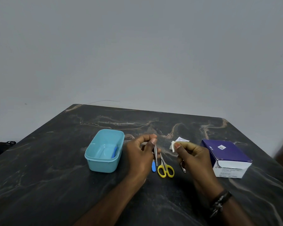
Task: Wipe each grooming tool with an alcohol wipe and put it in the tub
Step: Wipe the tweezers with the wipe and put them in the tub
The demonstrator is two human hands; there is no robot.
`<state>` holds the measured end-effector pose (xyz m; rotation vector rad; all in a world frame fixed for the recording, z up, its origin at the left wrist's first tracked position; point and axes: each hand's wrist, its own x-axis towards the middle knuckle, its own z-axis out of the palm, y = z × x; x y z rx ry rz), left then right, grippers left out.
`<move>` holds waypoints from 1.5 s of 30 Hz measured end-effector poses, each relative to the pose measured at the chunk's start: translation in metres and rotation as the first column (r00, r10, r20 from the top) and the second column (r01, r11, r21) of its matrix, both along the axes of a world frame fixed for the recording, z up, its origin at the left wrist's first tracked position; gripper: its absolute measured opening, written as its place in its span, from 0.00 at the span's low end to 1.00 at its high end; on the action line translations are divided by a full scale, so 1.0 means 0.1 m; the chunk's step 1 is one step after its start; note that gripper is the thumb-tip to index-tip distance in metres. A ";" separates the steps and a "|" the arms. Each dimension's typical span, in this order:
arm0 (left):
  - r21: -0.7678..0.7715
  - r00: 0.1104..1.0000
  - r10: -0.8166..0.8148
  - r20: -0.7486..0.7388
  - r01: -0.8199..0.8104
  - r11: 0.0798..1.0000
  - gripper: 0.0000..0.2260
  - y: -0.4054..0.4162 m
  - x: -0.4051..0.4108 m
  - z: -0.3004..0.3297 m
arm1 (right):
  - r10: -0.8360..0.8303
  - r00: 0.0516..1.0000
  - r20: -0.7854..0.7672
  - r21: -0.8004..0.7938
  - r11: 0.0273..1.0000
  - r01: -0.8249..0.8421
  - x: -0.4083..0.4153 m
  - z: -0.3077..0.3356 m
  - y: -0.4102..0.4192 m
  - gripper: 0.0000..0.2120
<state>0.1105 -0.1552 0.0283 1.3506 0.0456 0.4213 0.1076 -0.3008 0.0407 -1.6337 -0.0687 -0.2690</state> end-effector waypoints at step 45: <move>0.463 0.990 -0.127 0.059 0.085 0.882 0.07 -0.13 -0.12 -0.10 | -0.003 0.998 -0.061 0.158 0.987 0.012 0.07 -0.06 -0.01 0.09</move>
